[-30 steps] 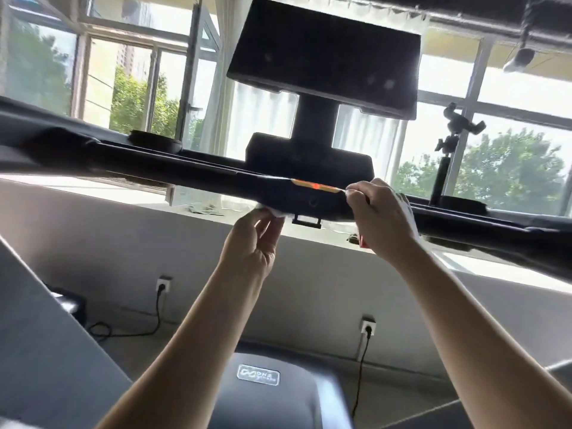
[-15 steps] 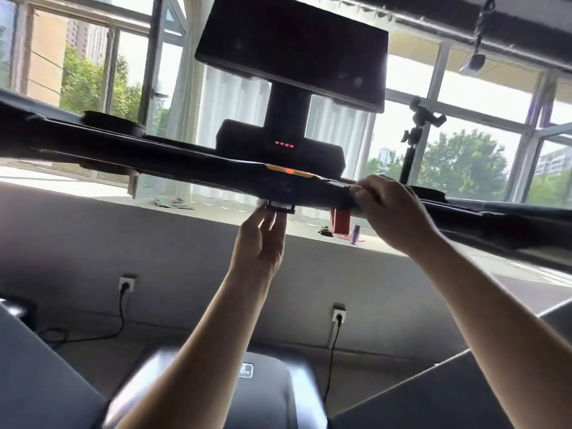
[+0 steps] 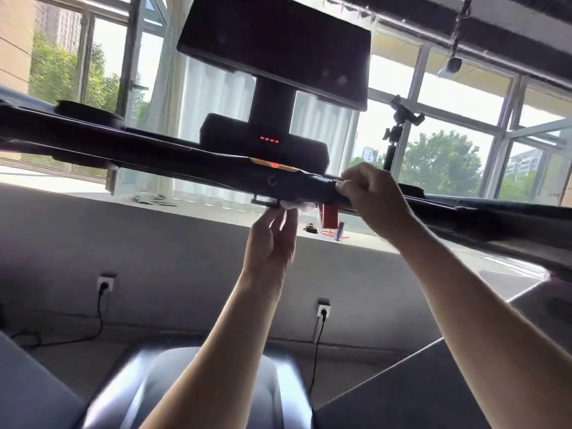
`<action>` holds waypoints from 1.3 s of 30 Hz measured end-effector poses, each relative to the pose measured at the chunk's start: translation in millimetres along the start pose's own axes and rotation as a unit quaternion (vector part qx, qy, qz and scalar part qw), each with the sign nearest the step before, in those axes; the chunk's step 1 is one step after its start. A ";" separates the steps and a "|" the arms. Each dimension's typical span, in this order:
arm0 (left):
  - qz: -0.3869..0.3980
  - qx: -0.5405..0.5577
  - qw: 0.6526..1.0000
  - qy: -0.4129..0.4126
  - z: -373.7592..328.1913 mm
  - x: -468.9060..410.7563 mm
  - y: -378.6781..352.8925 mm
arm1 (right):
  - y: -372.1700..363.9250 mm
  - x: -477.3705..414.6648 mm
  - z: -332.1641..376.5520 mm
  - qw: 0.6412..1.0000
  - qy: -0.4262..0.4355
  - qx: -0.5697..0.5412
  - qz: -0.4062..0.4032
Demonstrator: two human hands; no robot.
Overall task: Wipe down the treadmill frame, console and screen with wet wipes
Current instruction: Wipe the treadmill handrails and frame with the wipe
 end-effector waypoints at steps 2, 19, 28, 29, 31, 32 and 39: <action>-0.006 0.028 1.000 -0.004 -9.6 -2.6 6.3 | 0.6 -4.3 -0.4 1.000 -0.017 -0.005 0.013; -0.004 -0.023 0.999 0.039 25.7 -8.3 5.7 | -0.4 4.1 -7.1 0.999 0.003 -0.040 -0.010; -0.023 -0.089 0.995 0.031 43.8 -2.4 -14.6 | -1.3 6.5 -7.9 0.999 -0.015 -0.038 -0.020; -0.031 -0.093 0.995 0.031 42.2 -3.3 -12.4 | -1.0 6.6 -8.2 0.999 -0.016 -0.039 -0.021; -0.021 -0.082 0.996 0.031 34.7 -0.3 -11.6 | -1.7 6.8 -9.0 0.999 -0.015 -0.036 -0.019; -0.008 -0.065 0.997 0.029 30.5 2.3 -13.2 | -2.7 6.8 -9.5 0.999 -0.014 -0.031 -0.016; -0.026 -0.069 0.997 0.027 40.6 -2.3 -18.1 | -7.2 5.9 -11.7 1.000 -0.006 -0.022 0.003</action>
Point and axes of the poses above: each hand's wrist, its own x-axis away from the middle knuckle, its own y-axis out of the back of the hand, z = x × y, the point moved 9 cm from there along -x, towards the middle knuckle, and after that the axes turned 2 degrees about -x, right-handed, at the moved point
